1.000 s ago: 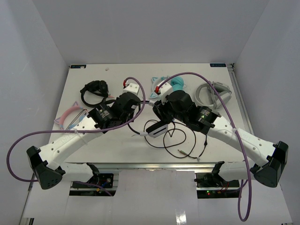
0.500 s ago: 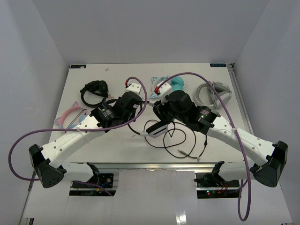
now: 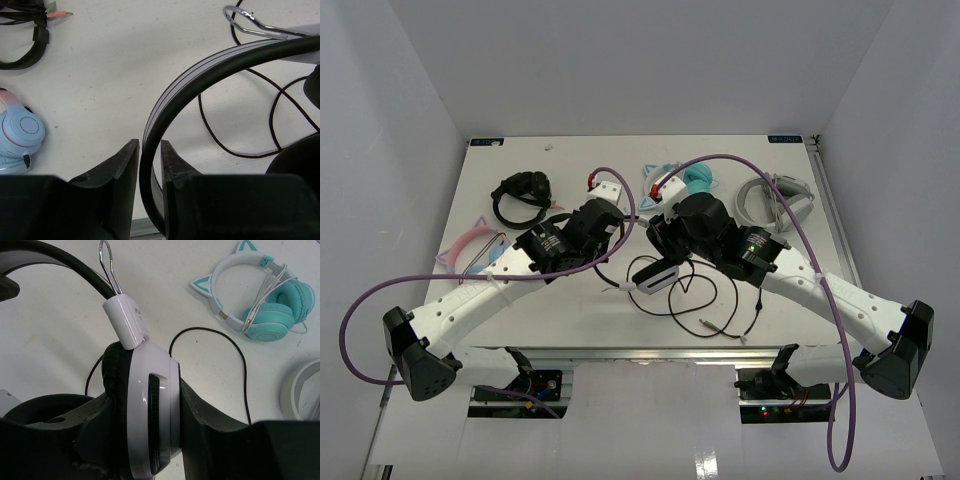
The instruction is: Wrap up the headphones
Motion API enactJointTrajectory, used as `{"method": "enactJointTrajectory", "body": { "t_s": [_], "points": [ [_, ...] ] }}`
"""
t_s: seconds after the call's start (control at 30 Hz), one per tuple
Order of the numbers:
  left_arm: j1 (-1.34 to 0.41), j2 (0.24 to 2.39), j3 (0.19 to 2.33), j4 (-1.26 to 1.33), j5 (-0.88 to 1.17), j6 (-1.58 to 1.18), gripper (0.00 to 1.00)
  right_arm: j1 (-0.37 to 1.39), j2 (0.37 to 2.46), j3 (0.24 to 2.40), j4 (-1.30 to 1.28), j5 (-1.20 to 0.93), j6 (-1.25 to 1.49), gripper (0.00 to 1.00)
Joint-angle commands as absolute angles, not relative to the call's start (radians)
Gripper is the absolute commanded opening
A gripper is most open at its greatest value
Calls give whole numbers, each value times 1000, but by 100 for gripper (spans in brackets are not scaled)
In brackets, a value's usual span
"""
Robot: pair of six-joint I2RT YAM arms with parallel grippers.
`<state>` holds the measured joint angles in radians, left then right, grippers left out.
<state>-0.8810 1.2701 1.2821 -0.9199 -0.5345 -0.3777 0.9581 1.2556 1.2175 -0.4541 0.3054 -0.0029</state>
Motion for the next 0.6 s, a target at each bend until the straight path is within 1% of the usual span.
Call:
{"method": "enactJointTrajectory", "body": {
  "t_s": [0.0, 0.13, 0.17, 0.2, 0.23, 0.27, 0.37, 0.4, 0.43, 0.47, 0.5, 0.57],
  "points": [
    [-886, 1263, 1265, -896, -556, -385, 33, 966, 1233, 1271, -369, 282, 15, 8],
    [-886, 1254, 1261, -864, -572, -384, 28, 965, 1233, 1261, -366, 273, 18, 8],
    [-885, 1254, 1263, -854, -571, -384, 25, 965, 1233, 1259, -365, 271, 18, 8],
    [-885, 1255, 1265, -846, -568, -383, 18, 965, 1233, 1257, -364, 269, 17, 8],
    [-886, 1256, 1266, -844, -565, -383, 4, 965, 1232, 1253, -361, 266, 18, 8],
    [-887, 1258, 1266, -844, -563, -382, 0, 965, 1231, 1250, -359, 265, 17, 8],
    [-886, 1260, 1260, -839, -562, -387, 0, 965, 1219, 1239, -349, 253, 14, 8],
    [-887, 1254, 1259, -836, -563, -395, 0, 965, 1215, 1236, -344, 253, 12, 13],
    [-887, 1246, 1255, -829, -564, -400, 0, 965, 1210, 1236, -340, 255, 11, 25],
    [-887, 1236, 1249, -819, -563, -400, 0, 965, 1204, 1240, -339, 261, 11, 47],
    [-886, 1224, 1245, -813, -574, -399, 0, 965, 1198, 1251, -341, 270, 10, 62],
    [-884, 1200, 1244, -816, -615, -399, 0, 965, 1186, 1275, -348, 290, 7, 87]
  ]
}}
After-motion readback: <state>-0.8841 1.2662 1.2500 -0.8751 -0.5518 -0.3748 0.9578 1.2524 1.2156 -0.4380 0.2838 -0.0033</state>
